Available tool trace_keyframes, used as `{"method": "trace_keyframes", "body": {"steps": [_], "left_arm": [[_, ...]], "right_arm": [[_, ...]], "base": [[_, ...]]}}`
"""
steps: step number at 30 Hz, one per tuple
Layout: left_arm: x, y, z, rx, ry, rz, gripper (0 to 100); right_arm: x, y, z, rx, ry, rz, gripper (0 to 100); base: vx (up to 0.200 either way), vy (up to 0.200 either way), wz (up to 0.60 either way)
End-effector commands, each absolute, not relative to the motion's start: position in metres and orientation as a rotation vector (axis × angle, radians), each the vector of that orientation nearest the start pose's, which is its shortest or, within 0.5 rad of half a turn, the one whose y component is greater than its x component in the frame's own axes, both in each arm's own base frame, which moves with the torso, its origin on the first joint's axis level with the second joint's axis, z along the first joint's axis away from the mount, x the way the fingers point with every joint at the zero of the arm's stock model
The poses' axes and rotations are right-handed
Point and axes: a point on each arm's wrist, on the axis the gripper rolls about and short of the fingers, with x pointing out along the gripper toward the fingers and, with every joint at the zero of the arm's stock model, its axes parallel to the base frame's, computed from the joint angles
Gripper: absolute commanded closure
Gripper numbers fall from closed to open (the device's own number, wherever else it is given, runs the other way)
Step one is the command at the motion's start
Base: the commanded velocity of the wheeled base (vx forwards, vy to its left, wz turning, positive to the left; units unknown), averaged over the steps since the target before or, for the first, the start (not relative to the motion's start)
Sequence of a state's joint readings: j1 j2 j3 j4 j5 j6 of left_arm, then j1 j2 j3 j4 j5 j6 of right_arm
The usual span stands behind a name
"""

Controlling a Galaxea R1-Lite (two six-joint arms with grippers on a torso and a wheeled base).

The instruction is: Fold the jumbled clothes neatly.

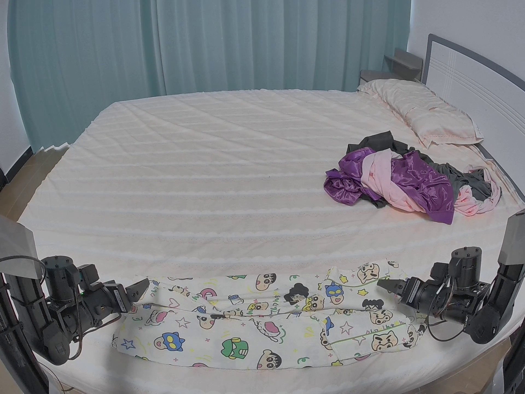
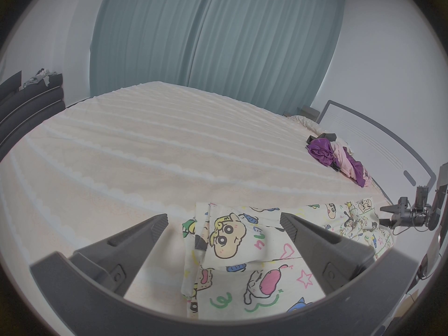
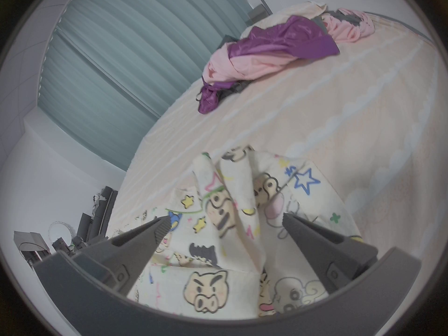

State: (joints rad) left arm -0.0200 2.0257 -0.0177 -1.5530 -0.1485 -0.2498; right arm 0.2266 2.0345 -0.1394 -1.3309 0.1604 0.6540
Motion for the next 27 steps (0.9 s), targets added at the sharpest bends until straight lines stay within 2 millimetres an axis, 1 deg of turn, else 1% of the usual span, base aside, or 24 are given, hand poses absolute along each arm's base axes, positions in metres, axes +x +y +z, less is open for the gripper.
{"method": "trace_keyframes", "body": {"steps": [1,2,3,5,8,9,10,11,12,14,16,17,18,19,22,24,26,27], "left_arm": [[0.216,-0.008,0.037,-0.275,0.457,-0.109,0],[0.214,-0.008,0.038,-0.276,0.459,-0.108,0],[0.214,-0.008,0.038,-0.278,0.455,-0.107,0],[0.214,-0.007,0.038,-0.278,0.455,-0.1,0],[0.214,-0.007,0.039,-0.276,0.452,-0.093,0],[0.214,-0.007,0.039,-0.276,0.452,-0.093,0],[0.214,-0.007,0.039,-0.274,0.452,-0.088,0],[0.214,-0.008,0.039,-0.273,0.45,-0.084,0],[0.214,-0.008,0.039,-0.272,0.45,-0.086,0],[0.214,-0.009,0.039,-0.269,0.448,-0.081,0],[0.214,-0.009,0.039,-0.268,0.448,-0.08,0],[0.214,-0.009,0.039,-0.268,0.448,-0.08,0],[0.214,-0.01,0.04,-0.268,0.447,-0.081,0],[0.214,-0.01,0.039,-0.268,0.448,-0.082,0],[0.214,-0.01,0.039,-0.268,0.451,-0.082,0],[0.214,-0.01,0.038,-0.268,0.452,-0.083,0],[0.214,-0.01,0.038,-0.268,0.452,-0.083,0],[0.217,-0.011,0.038,-0.258,0.446,-0.085,0]], "right_arm": [[0.225,0.055,0.051,0.62,0.564,0.213,0],[0.222,0.057,0.067,0.62,0.517,0.244,0],[0.223,0.061,0.072,0.619,0.511,0.264,0],[0.226,0.069,0.077,0.616,0.522,0.29,0],[0.234,0.088,0.084,0.618,0.534,0.325,0],[0.234,0.088,0.084,0.618,0.534,0.325,0],[0.238,0.098,0.086,0.636,0.539,0.34,0],[0.244,0.109,0.084,0.658,0.565,0.353,0],[0.248,0.114,0.08,0.664,0.585,0.352,0],[0.261,0.122,0.069,0.677,0.614,0.344,0],[0.27,0.126,0.054,0.685,0.651,0.323,0],[0.27,0.126,0.054,0.685,0.651,0.323,0],[0.276,0.128,0.04,0.685,0.689,0.297,0],[0.279,0.127,0.033,0.683,0.704,0.281,0],[0.282,0.119,0.023,0.68,0.728,0.235,0],[0.287,0.106,0.016,0.683,0.724,0.16,0],[0.288,0.103,0.015,0.684,0.723,0.145,0],[0.292,0.09,0.012,0.69,0.702,0.074,0]], "base": [[0.0,0.0,0.0],[0.0,0.0,0.0],[0.0,0.0,0.0],[0.0,0.0,0.0],[0.0,0.0,0.0],[0.0,0.0,0.0],[0.0,0.0,0.0],[0.0,0.0,0.0],[0.0,0.0,0.0],[0.0,0.0,0.0],[0.0,0.0,0.0],[0.0,0.0,0.0],[0.0,0.0,0.0],[0.0,0.0,0.0],[0.0,0.0,0.0],[0.0,0.0,0.0],[0.0,0.0,0.0],[0.0,0.0,0.0]]}}
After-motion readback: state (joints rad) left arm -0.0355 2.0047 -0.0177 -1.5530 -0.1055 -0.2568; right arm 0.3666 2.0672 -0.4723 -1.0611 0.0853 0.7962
